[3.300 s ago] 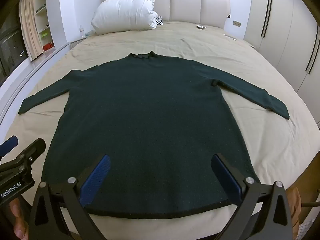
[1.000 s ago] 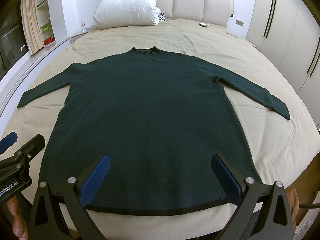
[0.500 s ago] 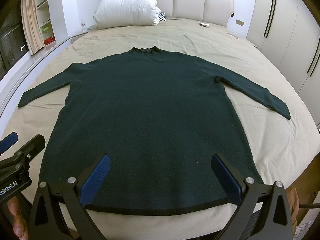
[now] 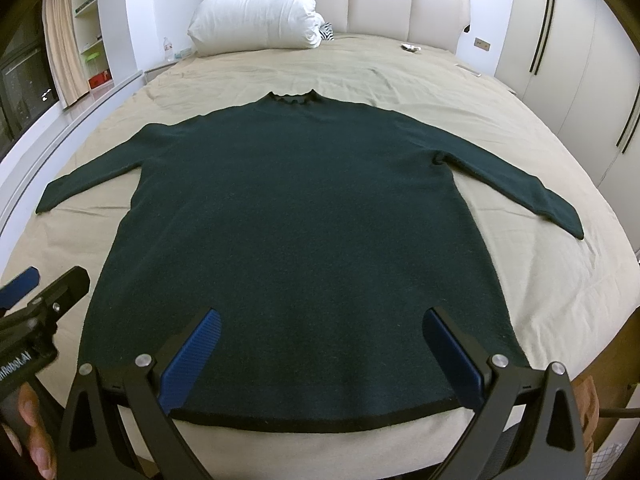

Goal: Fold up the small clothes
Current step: 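Grasp the sweater sleeve with the left gripper and lift it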

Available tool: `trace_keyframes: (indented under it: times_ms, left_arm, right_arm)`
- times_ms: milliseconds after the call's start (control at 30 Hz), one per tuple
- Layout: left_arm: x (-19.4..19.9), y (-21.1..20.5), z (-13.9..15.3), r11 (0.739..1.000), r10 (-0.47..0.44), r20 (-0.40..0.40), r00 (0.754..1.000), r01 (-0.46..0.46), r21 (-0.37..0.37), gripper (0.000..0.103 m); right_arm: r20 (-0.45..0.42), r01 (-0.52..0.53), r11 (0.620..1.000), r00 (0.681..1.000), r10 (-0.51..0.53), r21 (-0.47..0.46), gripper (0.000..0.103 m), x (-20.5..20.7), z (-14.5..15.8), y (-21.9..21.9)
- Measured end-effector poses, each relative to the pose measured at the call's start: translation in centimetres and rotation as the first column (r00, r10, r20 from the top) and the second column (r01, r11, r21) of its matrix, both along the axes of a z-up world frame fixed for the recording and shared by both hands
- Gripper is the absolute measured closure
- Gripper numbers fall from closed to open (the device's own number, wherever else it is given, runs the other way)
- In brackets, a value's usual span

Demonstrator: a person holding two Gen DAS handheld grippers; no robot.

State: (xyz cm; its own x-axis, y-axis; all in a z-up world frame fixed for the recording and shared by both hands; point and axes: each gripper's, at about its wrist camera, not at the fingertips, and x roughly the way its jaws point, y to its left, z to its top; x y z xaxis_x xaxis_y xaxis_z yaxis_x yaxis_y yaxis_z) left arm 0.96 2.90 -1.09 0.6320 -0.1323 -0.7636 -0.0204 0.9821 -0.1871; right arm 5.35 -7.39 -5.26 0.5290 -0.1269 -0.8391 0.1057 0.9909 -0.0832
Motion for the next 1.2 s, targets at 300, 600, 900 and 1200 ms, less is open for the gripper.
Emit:
trace_keyframes:
  times_ms: [300,600,900,1200]
  left_arm:
    - [3.7,10.6,-1.4,0.953,0.157,0.005,0.988,-0.15,-0.264,0.0]
    - [9.1,26.2,-4.1,0.792,0.365,-0.065,0.929,-0.346,-0.503,0.0]
    - [17.2,37.6,-11.3,0.492,0.499,-0.189,0.846,-0.456,-0.742,0.007]
    - [20.0,40.2,-13.9,0.352,0.611,-0.225,0.759,-0.515,-0.781,0.026]
  right_arm:
    - [0.058,-0.027,0.983,0.998,0.016,0.184,0.0,2.7,1.0,-0.4]
    - [0.133,-0.095,0.939,0.99,0.053,0.33,0.0,6.3,1.5,0.8]
    - [0.11,-0.09,0.901,0.993,0.047,0.425,0.003,9.4,-0.8,1.2]
    - [0.06,-0.065,0.886,0.997,0.042,0.459,0.008,10.4,-3.1,0.8]
